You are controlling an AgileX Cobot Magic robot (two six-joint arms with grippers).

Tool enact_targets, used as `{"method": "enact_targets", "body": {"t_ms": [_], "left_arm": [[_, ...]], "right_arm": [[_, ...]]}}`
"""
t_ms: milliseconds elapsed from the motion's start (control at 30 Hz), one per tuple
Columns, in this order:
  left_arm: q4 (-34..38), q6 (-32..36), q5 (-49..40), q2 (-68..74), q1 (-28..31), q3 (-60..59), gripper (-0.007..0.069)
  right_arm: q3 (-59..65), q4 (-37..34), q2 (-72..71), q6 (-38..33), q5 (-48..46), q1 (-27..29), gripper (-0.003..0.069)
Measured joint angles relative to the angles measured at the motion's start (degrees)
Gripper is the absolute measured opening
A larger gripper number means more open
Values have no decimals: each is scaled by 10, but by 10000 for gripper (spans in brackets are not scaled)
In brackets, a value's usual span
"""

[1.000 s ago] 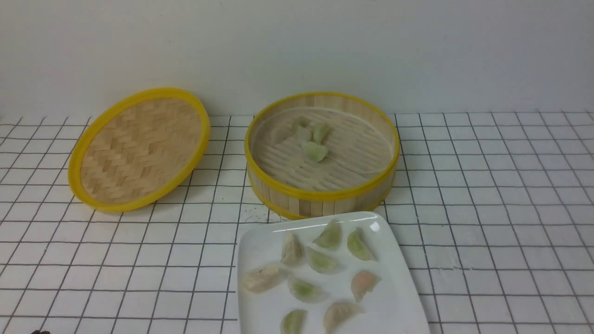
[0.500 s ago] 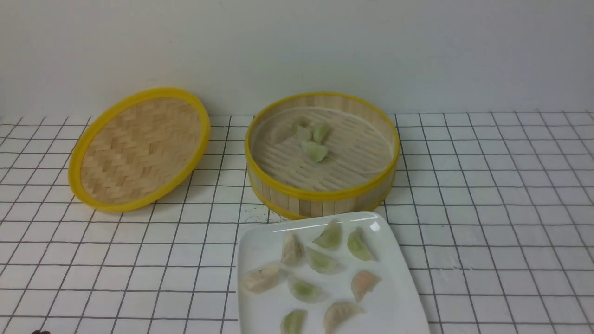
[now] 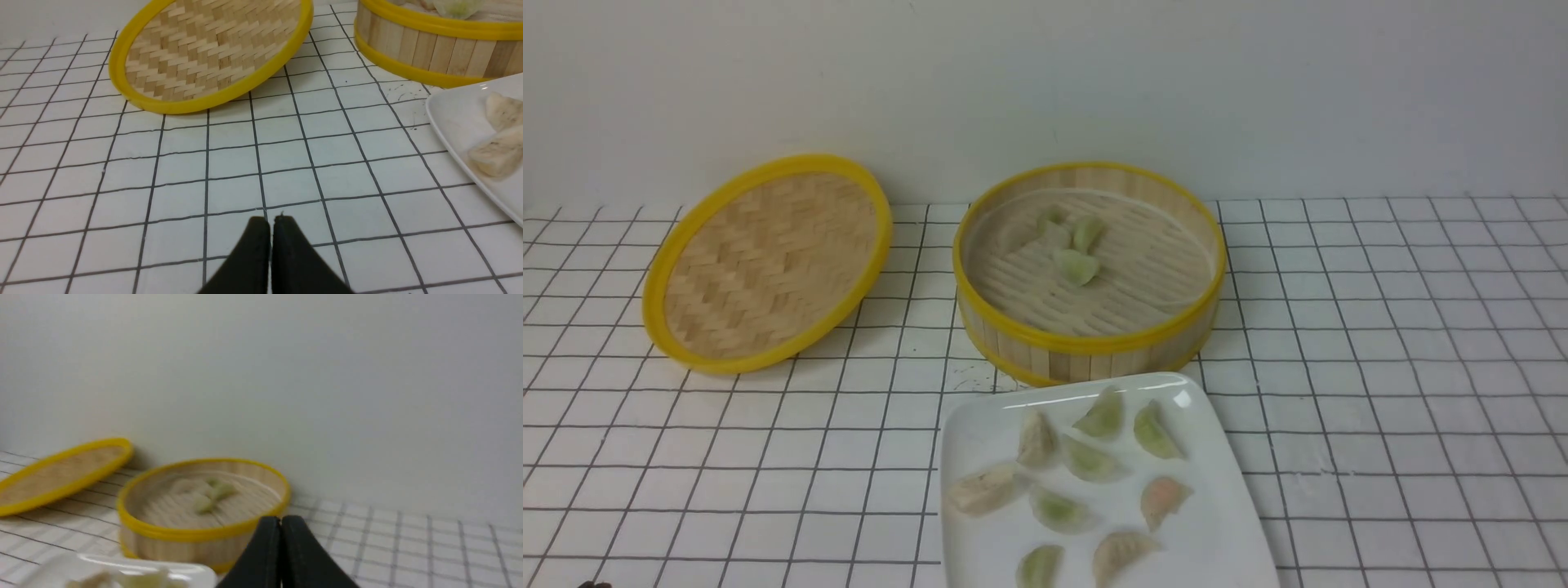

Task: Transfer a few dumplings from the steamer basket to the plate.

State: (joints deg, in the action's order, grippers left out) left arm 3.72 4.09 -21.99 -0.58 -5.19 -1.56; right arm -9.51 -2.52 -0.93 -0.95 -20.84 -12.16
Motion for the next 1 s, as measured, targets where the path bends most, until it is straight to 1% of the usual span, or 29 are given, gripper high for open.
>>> {"method": "enact_targets", "body": {"t_ms": [33, 67, 167, 233, 1000], "left_arm": [[0, 0, 0, 0, 0, 0, -6], [0, 0, 0, 0, 0, 0, -6], [0, 0, 0, 0, 0, 0, -6], [0, 0, 0, 0, 0, 0, -6], [0, 1, 0, 0, 0, 0, -6]], "right_arm": [[19, 3, 0, 0, -2, 29, -13], [31, 5, 0, 0, -3, 46, -13], [96, 8, 0, 0, -15, 118, -13], [106, 9, 1, 0, -20, 129, -13], [106, 10, 1, 0, -19, 133, -13]]}}
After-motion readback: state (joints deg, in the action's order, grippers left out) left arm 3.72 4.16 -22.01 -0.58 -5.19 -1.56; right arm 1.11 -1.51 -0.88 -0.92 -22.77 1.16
